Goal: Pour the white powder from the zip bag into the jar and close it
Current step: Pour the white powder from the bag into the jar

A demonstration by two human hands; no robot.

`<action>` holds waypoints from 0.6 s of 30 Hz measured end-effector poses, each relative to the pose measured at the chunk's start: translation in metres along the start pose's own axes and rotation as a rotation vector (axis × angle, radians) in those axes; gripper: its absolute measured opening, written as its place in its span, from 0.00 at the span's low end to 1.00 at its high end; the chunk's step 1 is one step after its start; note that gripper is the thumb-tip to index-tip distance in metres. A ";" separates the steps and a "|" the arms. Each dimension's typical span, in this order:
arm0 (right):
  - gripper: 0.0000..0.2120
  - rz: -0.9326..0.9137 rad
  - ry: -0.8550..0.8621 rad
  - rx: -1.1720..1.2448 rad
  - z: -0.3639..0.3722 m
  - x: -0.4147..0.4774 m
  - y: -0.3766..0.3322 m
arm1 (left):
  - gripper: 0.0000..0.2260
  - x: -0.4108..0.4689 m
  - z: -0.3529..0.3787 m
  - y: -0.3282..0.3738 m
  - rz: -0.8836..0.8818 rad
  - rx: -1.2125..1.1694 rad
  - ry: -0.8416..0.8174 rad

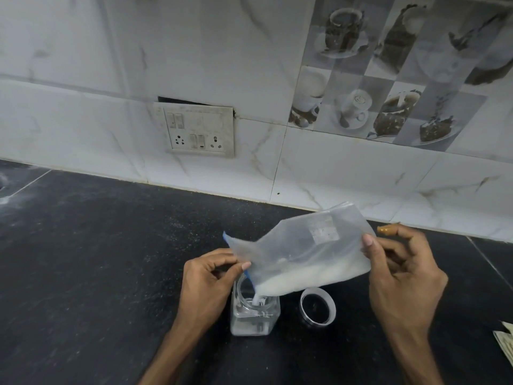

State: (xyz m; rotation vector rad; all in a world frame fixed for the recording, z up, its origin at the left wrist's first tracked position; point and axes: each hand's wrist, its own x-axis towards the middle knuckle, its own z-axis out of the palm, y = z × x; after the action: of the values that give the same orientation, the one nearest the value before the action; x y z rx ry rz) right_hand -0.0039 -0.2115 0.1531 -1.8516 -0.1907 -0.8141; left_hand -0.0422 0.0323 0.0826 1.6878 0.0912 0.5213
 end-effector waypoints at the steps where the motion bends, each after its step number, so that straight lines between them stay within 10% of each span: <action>1: 0.12 -0.001 -0.004 -0.004 0.000 0.000 0.000 | 0.10 0.000 0.000 0.000 -0.003 0.003 -0.001; 18: 0.13 -0.017 -0.008 -0.020 -0.003 -0.003 0.000 | 0.10 -0.002 0.000 0.001 -0.024 0.019 0.016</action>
State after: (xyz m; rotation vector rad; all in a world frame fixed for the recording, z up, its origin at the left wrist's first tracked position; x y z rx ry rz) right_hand -0.0075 -0.2129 0.1519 -1.8743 -0.2051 -0.8227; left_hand -0.0445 0.0316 0.0827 1.6991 0.1283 0.5179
